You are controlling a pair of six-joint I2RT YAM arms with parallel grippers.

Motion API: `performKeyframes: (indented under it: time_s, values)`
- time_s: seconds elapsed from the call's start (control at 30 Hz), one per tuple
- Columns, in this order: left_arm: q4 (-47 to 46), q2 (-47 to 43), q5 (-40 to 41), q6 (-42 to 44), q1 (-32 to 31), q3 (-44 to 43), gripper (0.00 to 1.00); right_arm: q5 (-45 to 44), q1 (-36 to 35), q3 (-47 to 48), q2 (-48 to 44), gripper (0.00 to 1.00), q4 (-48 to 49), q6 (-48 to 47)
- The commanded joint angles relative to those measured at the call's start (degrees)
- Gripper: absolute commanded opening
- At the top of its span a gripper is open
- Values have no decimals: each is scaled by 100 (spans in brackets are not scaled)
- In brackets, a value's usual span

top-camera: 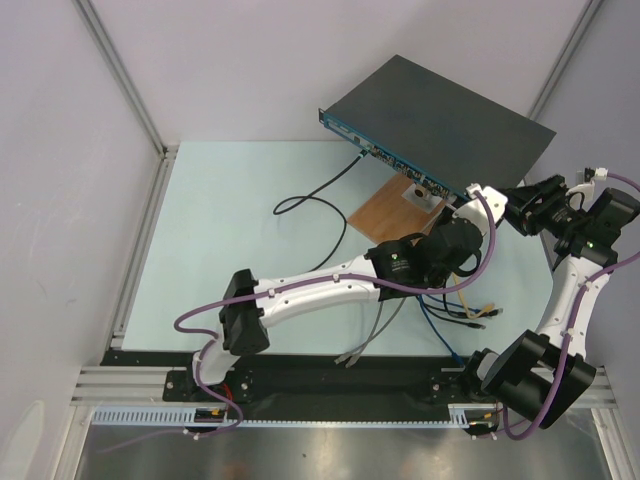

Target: Insert the plug into the switch port

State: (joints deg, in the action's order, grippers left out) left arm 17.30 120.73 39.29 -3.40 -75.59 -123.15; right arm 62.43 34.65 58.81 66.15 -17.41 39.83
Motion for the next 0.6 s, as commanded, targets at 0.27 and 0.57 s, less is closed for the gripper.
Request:
performKeyframes:
  time_s: [0.27, 0.57]
  values:
    - [-772, -735, 114, 190, 36, 405, 0, 568, -503, -54, 12, 9, 133, -301]
    - [-1000, -577, 44, 278, 44, 468, 0, 542, -530, -80, -6, 9, 176, -274]
